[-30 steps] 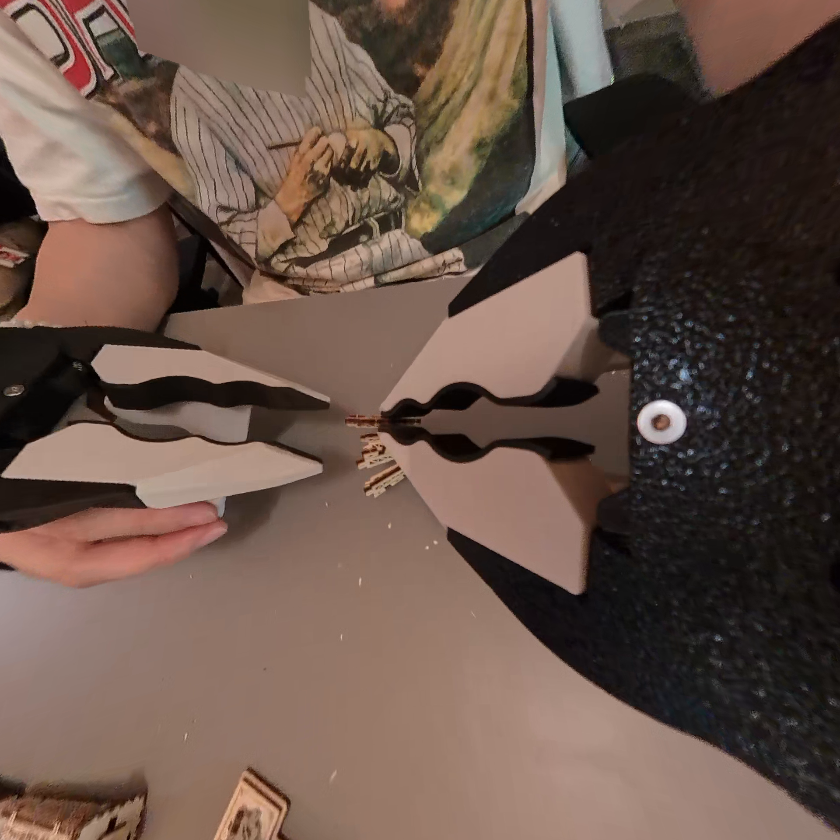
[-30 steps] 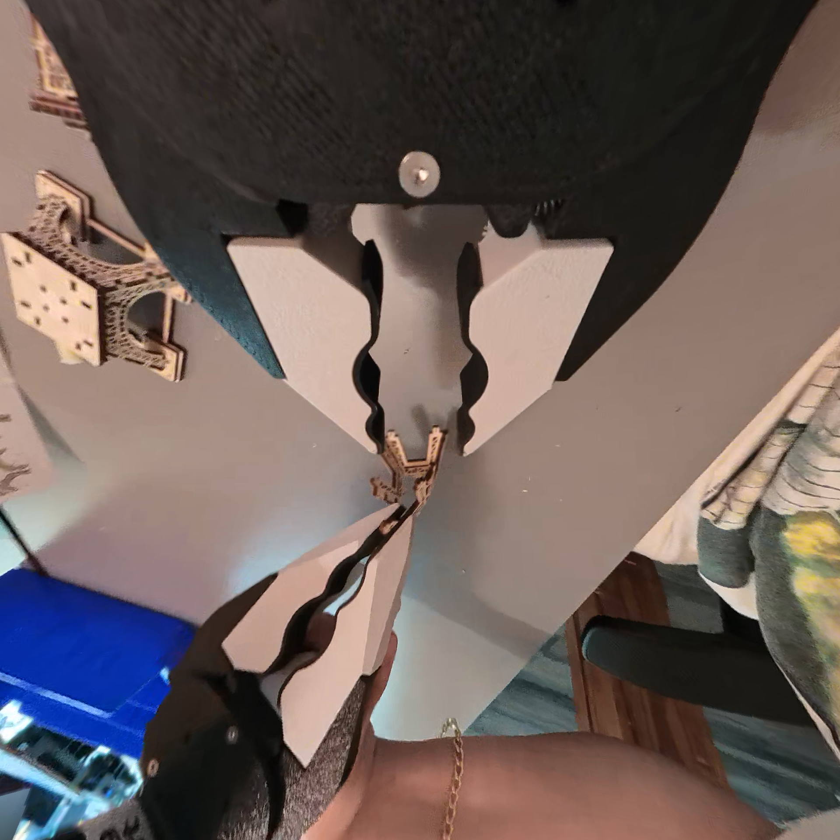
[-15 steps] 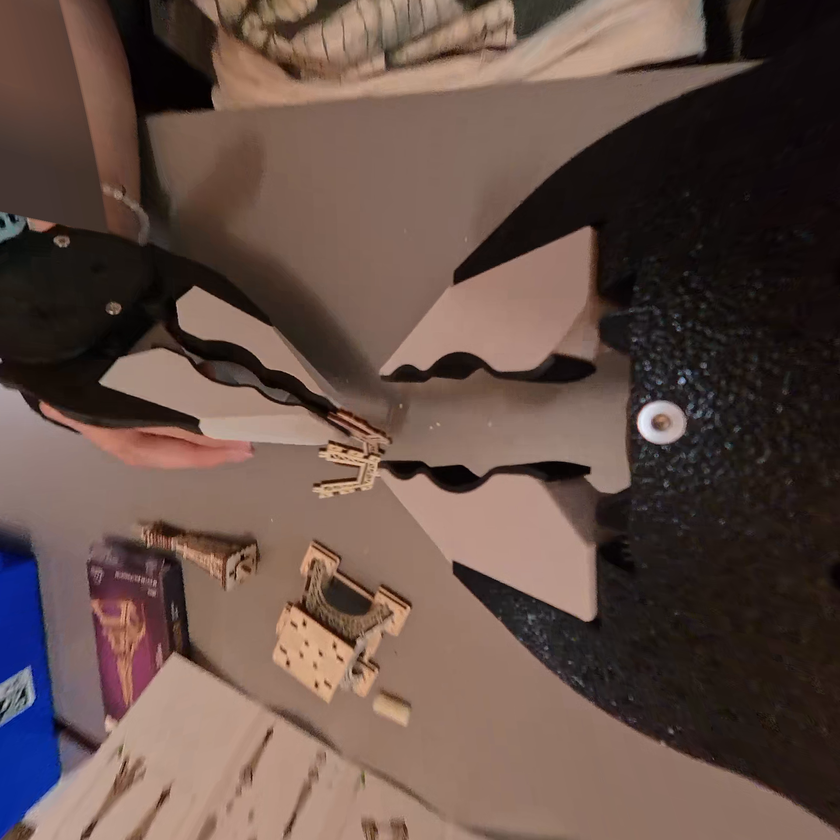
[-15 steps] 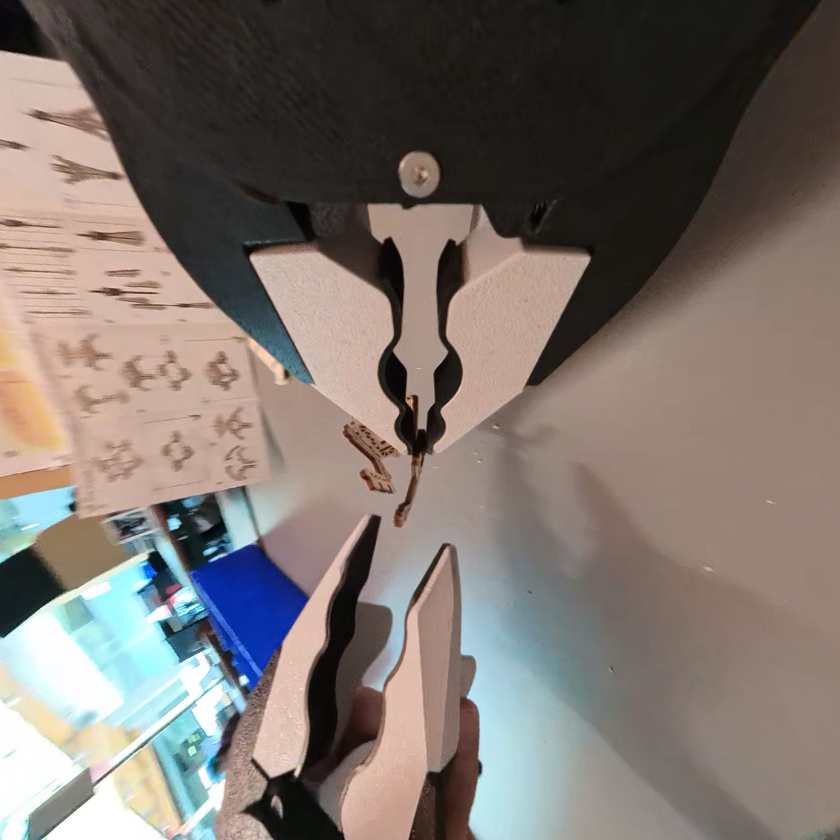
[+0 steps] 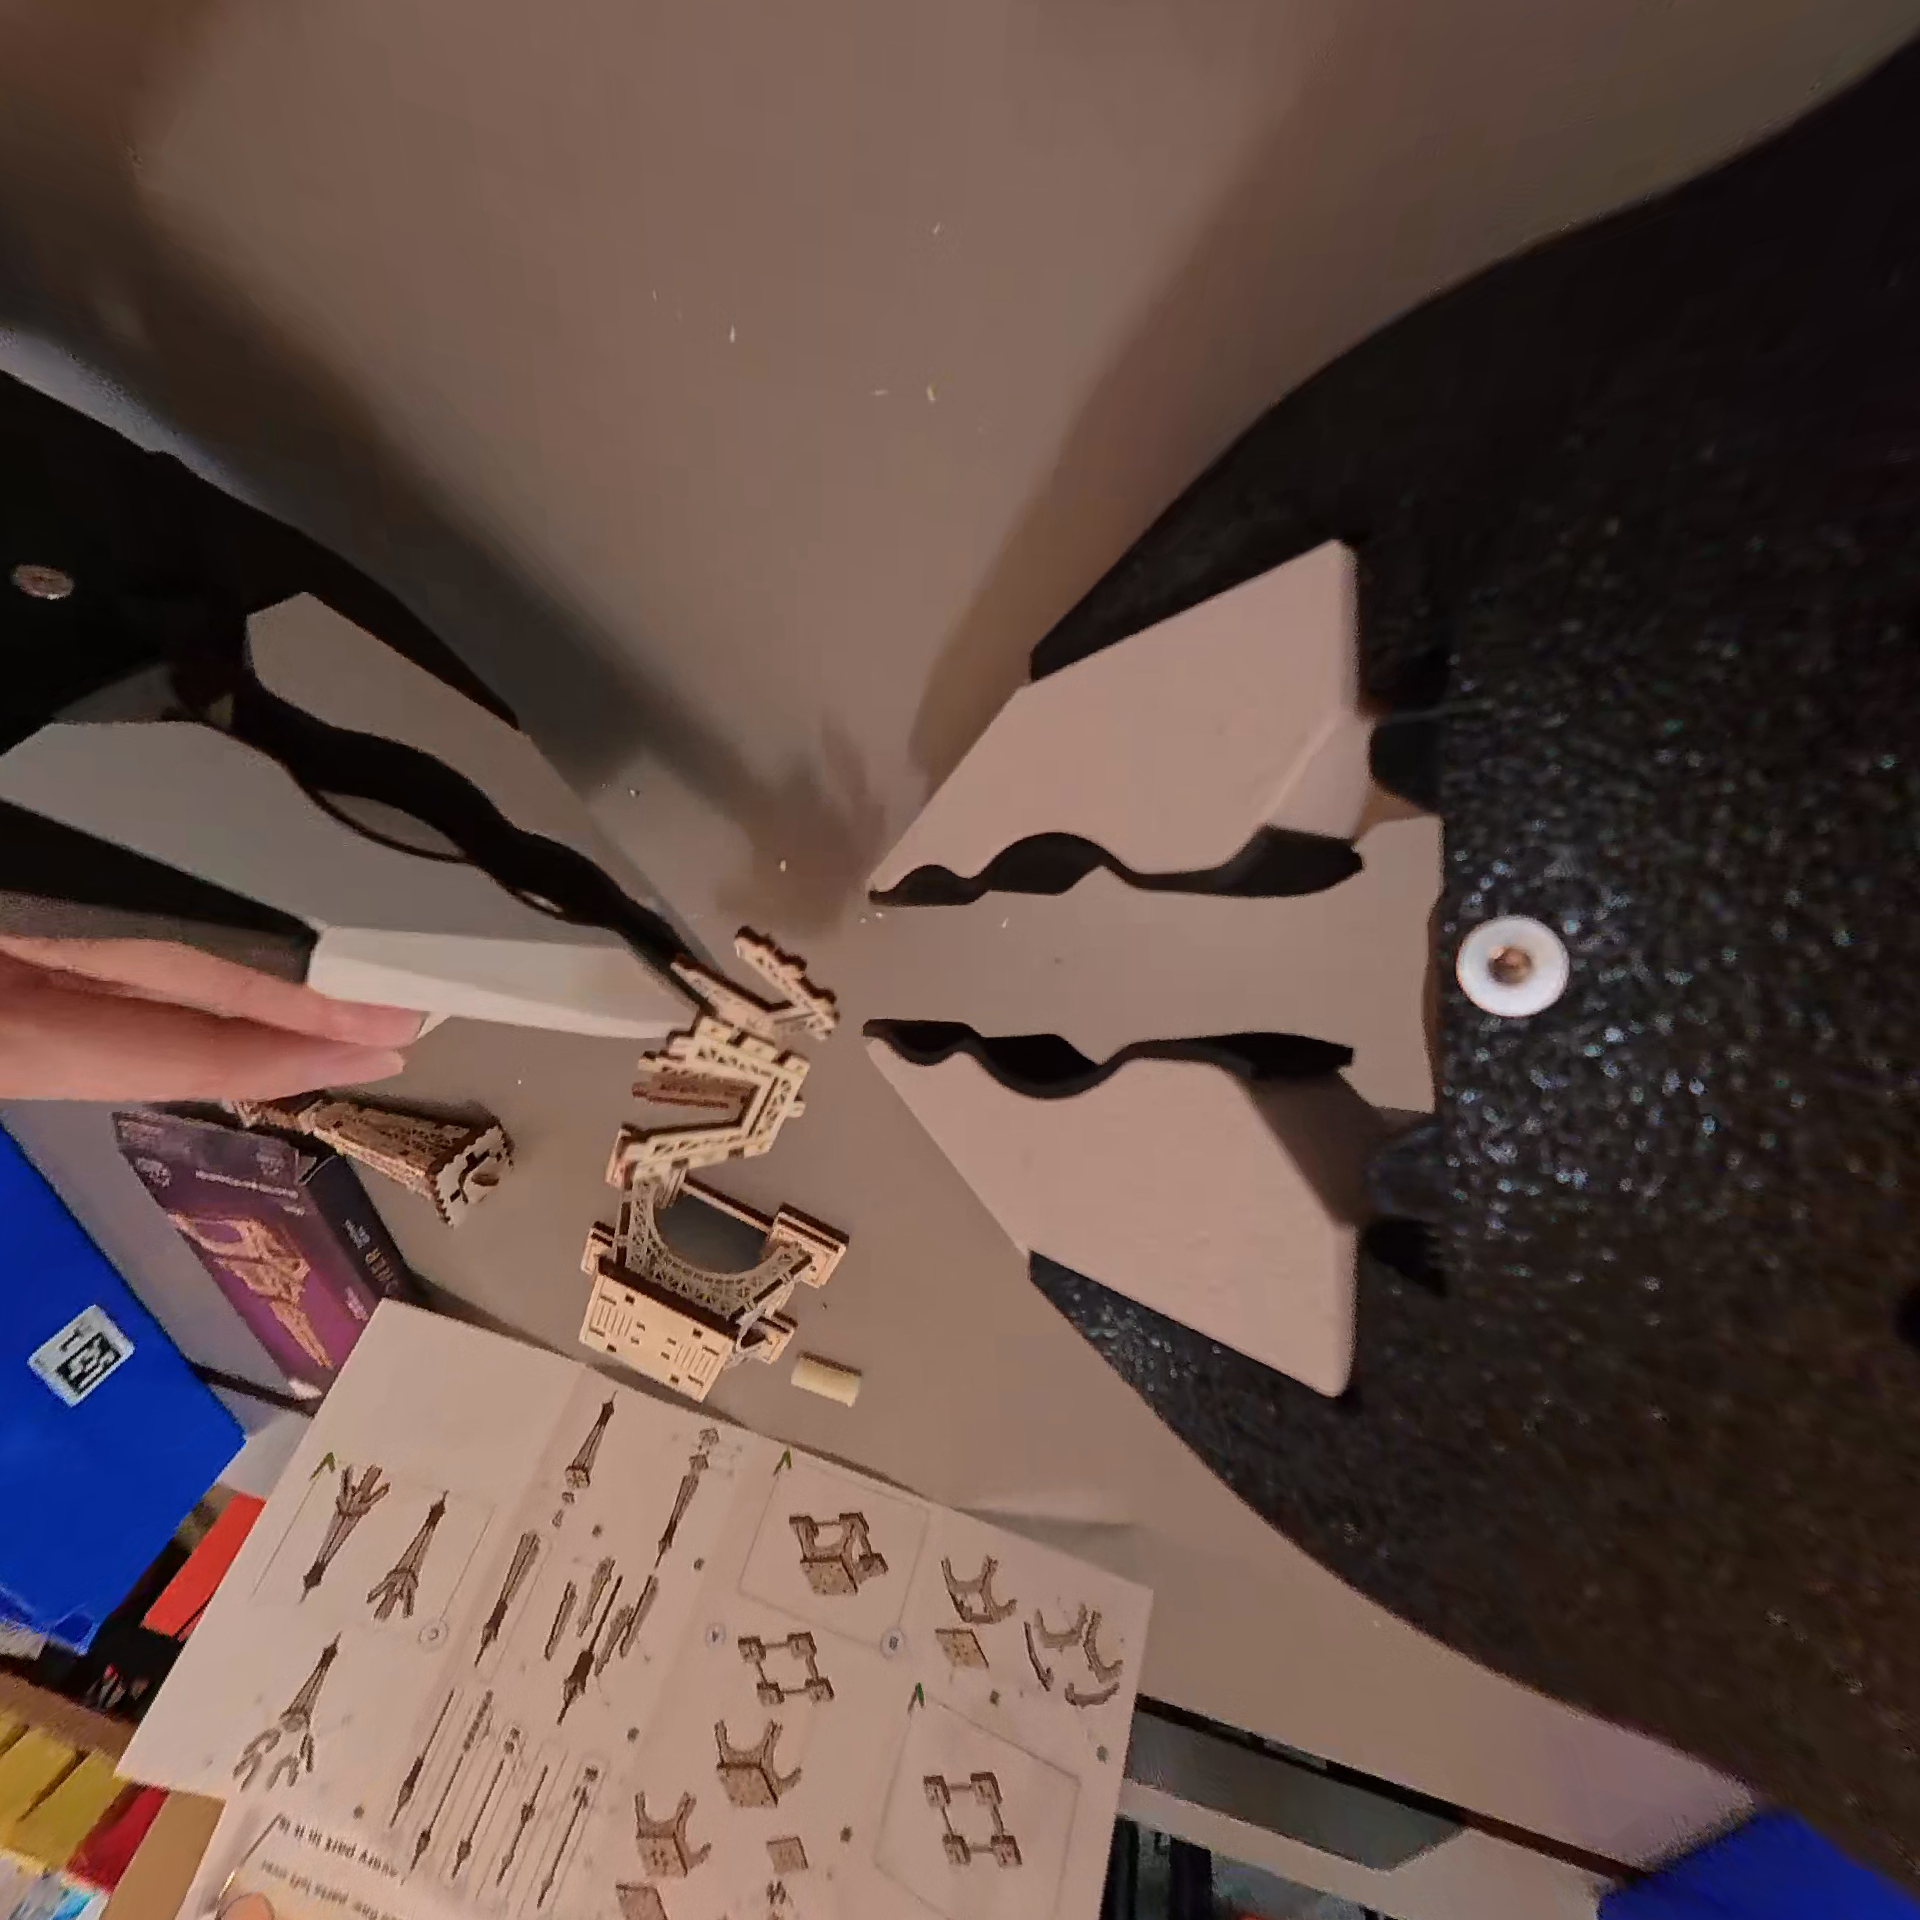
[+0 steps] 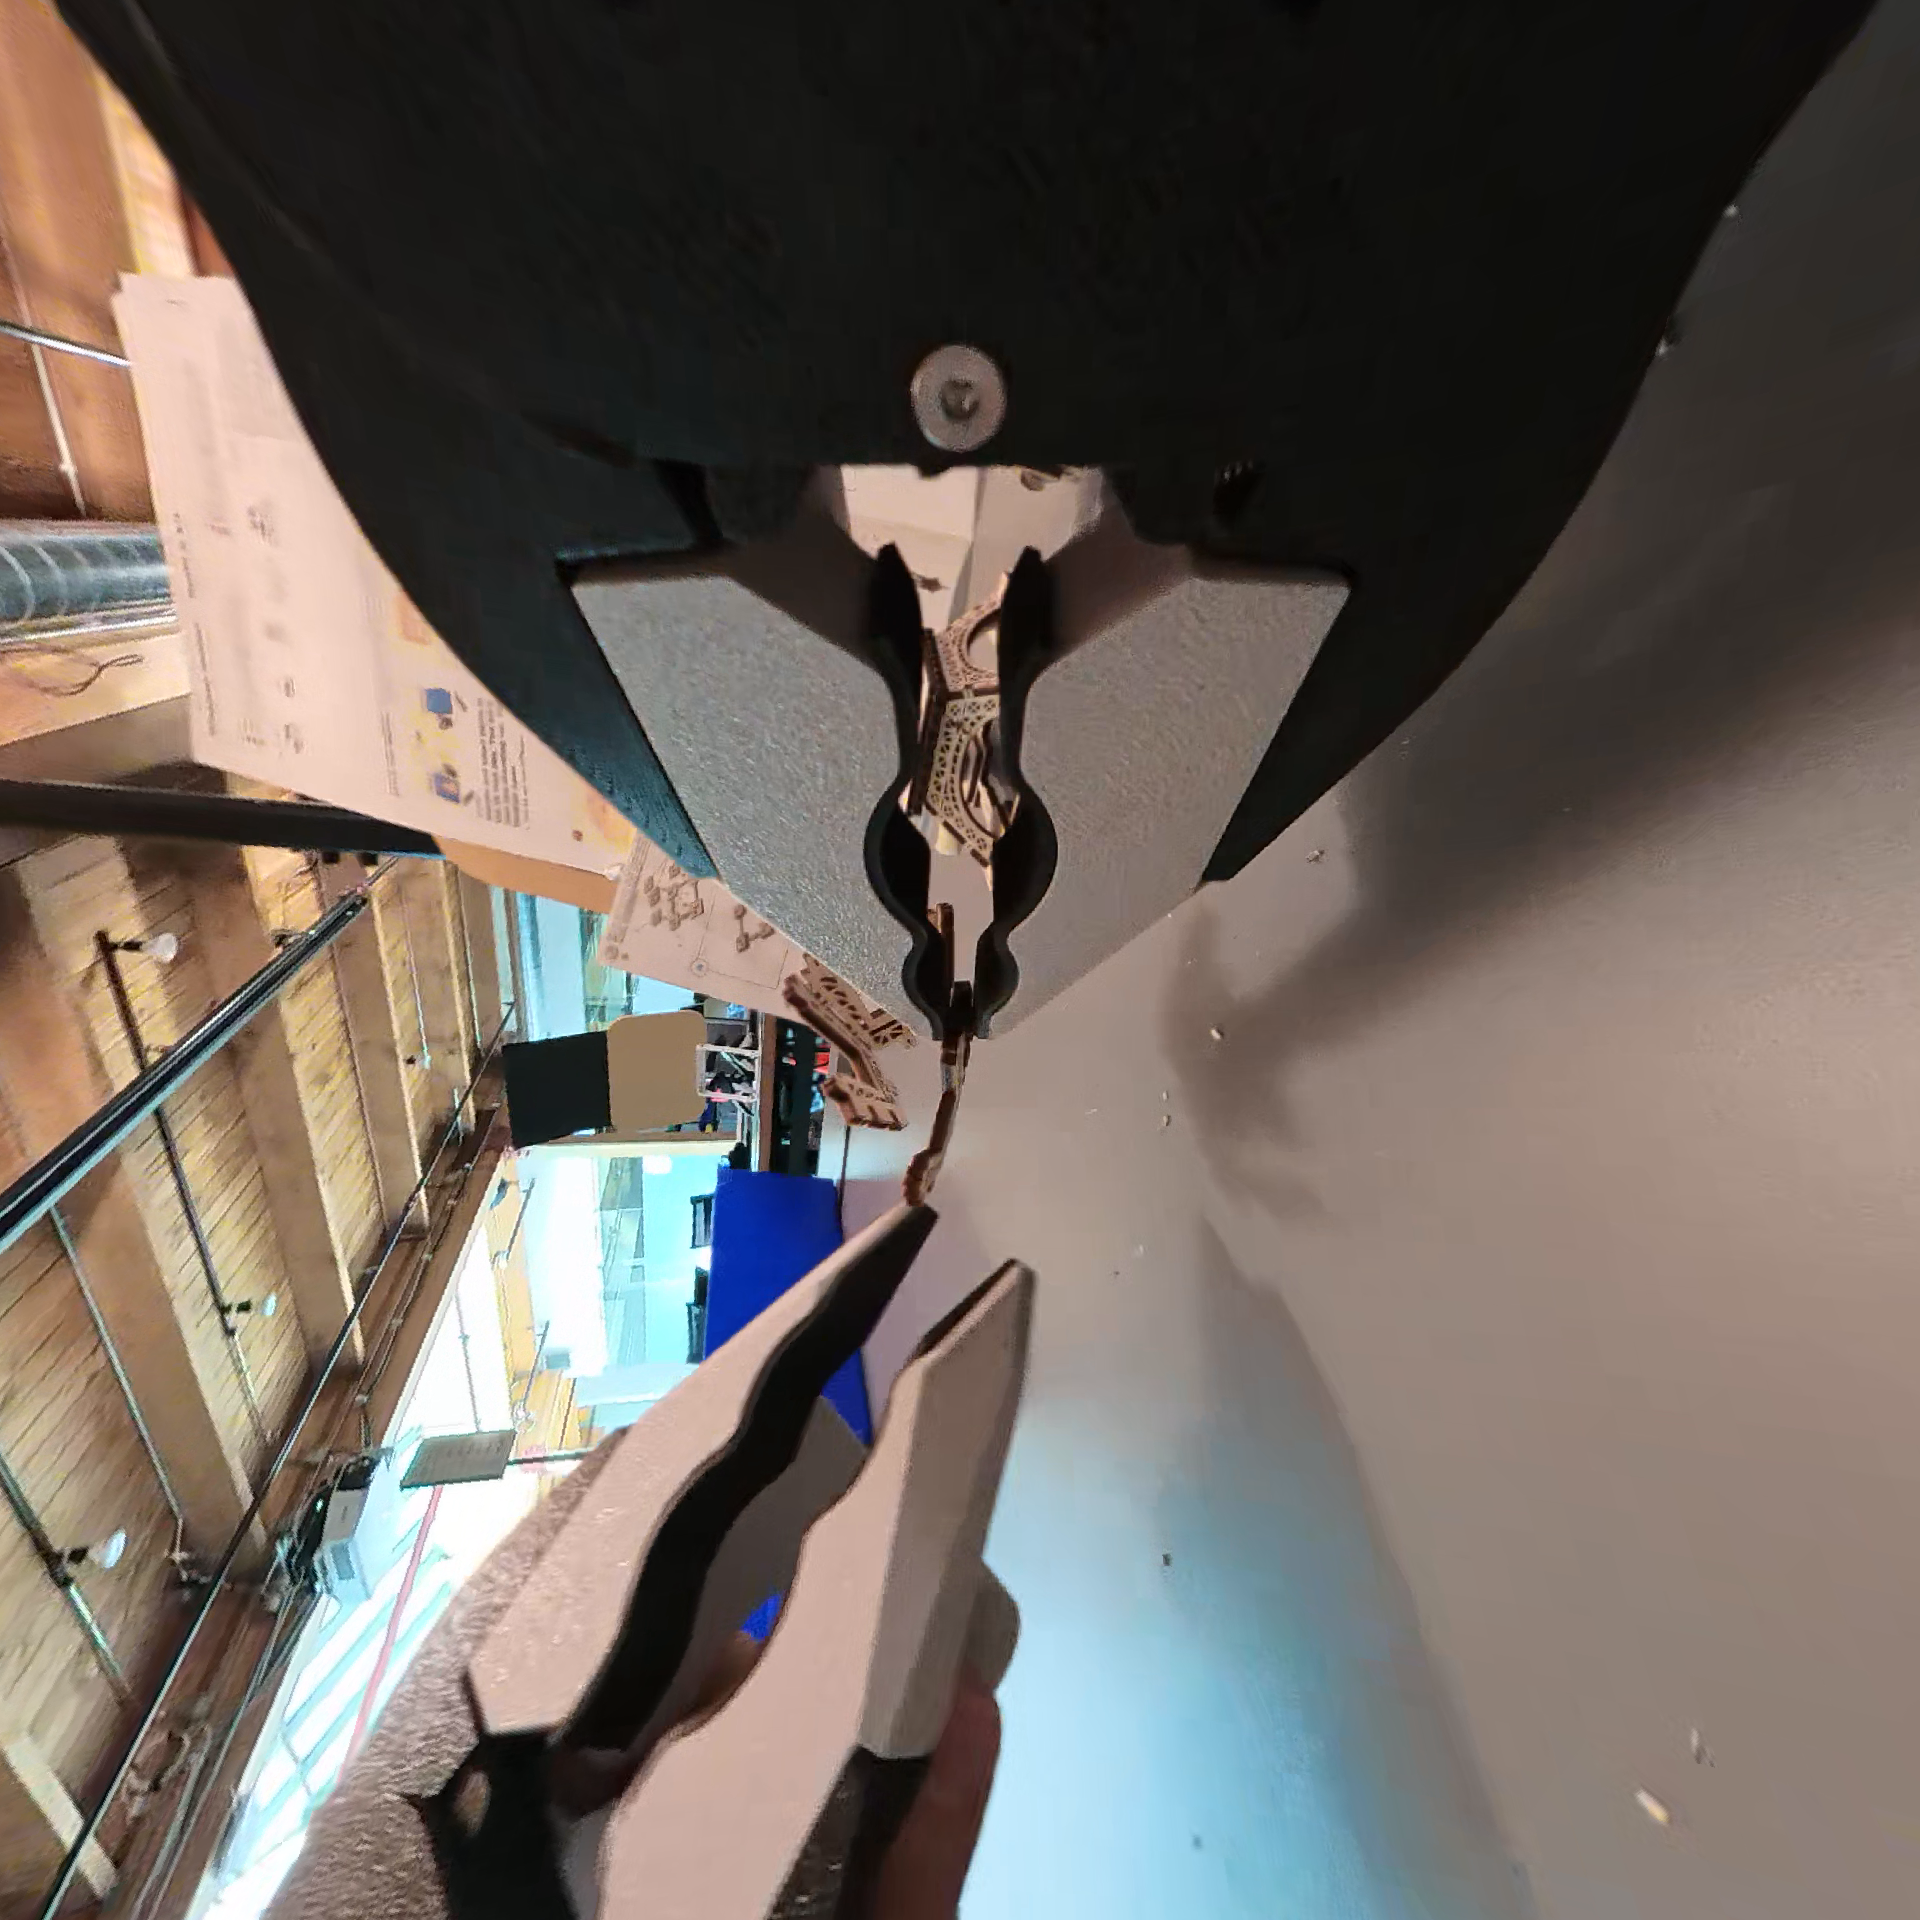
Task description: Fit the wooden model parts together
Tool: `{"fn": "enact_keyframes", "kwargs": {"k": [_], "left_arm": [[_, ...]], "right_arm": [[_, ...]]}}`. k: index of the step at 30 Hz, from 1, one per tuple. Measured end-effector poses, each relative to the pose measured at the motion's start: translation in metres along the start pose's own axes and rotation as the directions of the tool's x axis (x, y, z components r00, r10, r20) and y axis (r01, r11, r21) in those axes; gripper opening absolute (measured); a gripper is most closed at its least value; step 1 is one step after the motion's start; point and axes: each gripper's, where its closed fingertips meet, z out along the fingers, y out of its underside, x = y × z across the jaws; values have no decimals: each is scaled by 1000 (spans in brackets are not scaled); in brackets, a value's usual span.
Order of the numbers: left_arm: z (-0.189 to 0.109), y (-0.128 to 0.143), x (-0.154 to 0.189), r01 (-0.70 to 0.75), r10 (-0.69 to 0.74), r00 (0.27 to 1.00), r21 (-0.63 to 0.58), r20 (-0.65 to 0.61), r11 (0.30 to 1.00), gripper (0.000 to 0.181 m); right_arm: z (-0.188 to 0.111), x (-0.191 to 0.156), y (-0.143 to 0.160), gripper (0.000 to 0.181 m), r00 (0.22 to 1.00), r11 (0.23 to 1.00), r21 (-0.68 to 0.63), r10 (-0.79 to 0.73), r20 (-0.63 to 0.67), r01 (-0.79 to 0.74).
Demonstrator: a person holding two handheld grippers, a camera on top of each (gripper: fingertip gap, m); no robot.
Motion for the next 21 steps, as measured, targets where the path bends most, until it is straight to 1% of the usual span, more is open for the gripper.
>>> {"fn": "enact_keyframes", "kwargs": {"k": [4, 7, 9, 12, 15, 18, 21], "left_arm": [[-7, -1, -6, -93, 93, 993, -5, 76, 996, 13], [-4, 1, 1, -152, 153, 986, -20, 60, 988, 8], [0, 3, 8, -174, 175, 984, -24, 41, 984, 8], [5, 8, 17, -192, 193, 981, -37, 18, 981, 10], [4, 20, 22, -176, 176, 984, -89, -14, 980, 16], [-2, 18, 18, -139, 139, 990, -57, 11, 989, 20], [-5, 13, 17, -157, 159, 987, -42, 32, 987, 23]], "right_arm": [[3, -5, -2, 1, 999, 999, -10, -44, 12, 44], [4, -10, -6, 1, 998, 998, 9, -62, 27, 62], [5, -14, -11, 1, 997, 997, 33, -72, 35, 71], [7, -23, -15, 1, 988, 989, 31, -144, 56, 143], [9, -28, -18, 1, 976, 978, 31, -209, 66, 208], [10, -28, -16, 1, 961, 962, 9, -272, 54, 272], [12, -29, -16, 1, 948, 949, 0, -315, 48, 315]]}}
